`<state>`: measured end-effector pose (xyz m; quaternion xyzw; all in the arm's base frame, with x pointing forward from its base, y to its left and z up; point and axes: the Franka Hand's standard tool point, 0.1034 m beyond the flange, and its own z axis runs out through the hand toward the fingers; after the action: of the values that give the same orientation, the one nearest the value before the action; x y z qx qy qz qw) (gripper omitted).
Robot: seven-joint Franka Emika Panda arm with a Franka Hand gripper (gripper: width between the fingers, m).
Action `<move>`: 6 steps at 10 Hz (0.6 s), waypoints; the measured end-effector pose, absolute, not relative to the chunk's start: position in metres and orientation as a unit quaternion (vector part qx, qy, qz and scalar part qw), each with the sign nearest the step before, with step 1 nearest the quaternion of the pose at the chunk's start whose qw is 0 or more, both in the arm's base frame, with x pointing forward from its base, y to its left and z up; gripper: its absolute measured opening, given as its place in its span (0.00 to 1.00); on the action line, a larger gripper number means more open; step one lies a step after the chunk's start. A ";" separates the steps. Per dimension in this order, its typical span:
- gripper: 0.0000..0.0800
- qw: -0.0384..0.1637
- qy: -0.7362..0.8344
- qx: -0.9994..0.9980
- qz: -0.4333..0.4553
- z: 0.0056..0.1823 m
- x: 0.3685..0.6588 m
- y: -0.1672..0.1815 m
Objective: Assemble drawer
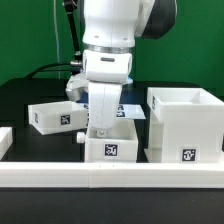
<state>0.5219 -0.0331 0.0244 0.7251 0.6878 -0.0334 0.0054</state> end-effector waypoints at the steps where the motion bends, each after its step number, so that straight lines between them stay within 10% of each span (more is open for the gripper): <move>1: 0.05 0.005 0.688 0.725 -0.034 0.024 0.522 -0.033; 6: 0.05 0.018 0.704 0.709 -0.018 0.024 0.537 -0.017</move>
Offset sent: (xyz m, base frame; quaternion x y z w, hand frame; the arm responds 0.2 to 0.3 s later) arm 0.0160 0.0243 -0.0005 -0.0191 0.0147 -0.0565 0.9981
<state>0.5369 -0.0168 0.0235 0.7093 0.7044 -0.0184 0.0184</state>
